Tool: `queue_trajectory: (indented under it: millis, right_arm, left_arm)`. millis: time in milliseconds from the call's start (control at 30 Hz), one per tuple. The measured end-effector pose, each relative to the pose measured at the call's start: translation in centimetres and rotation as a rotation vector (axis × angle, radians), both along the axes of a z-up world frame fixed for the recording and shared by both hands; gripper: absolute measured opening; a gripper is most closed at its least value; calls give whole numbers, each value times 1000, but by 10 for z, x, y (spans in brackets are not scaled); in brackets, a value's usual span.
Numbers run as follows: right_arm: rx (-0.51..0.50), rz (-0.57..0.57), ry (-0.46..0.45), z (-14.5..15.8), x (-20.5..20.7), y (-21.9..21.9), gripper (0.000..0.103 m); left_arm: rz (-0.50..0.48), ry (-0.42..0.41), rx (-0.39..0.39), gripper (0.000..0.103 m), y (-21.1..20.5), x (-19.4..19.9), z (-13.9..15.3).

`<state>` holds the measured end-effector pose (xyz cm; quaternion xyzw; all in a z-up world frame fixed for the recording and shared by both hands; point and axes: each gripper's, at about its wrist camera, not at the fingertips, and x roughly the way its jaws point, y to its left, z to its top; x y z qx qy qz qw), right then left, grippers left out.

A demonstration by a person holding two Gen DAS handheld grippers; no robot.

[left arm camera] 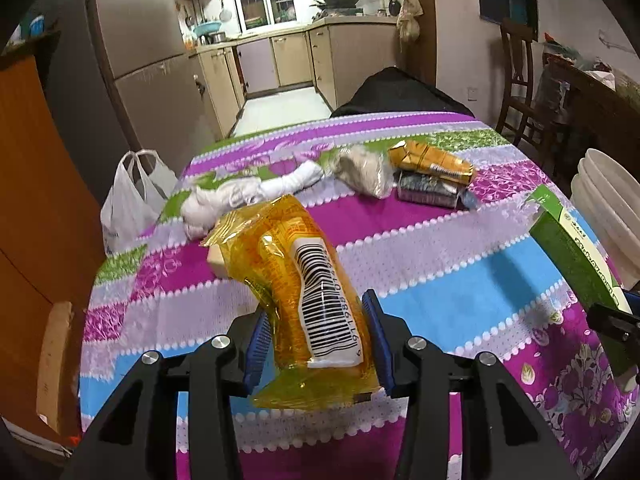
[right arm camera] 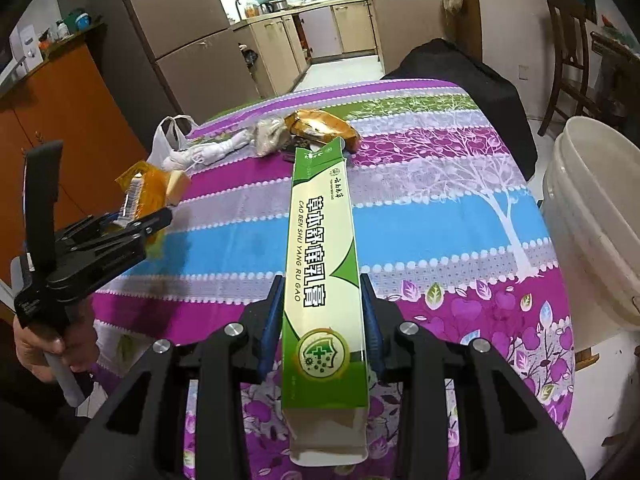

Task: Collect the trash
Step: 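Carry the green box and yellow bag over the white bucket with both tools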

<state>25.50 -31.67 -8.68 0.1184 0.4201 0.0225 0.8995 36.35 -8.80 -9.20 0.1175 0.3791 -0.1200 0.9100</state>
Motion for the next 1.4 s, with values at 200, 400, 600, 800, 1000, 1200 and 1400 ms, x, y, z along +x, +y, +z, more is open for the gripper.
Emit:
queue_trajectory:
  millis: [200,400,600,800,1000,1200,1400]
  right_arm:
    - [-5,11,6,4,-5,5,34]
    - [1,25,12,4,-6,10,34]
    - [8,24,11,9,-2,3,34]
    - [-37,-2,2,28,0,-17,34]
    - [-90,-51,-10,51,-2,-51,34]
    - [-114,-114,-9,67,-7,-91,34]
    - [-135,-204,-14,84,-19,-139,34]
  left_arm:
    - [-17,-19,11,45,-6,-5,7]
    - [-24,-20,19,45,-9,-8,6]
    - [-55,-31,23,45,-22,-5,11]
    - [-124,-44,21,45,-54,4,22]
    - [-219,-59,18,45,-103,11,35]
    - [-332,-47,-8,45,-168,19,53]
    - [-447,-51,-14,45,-238,15,68]
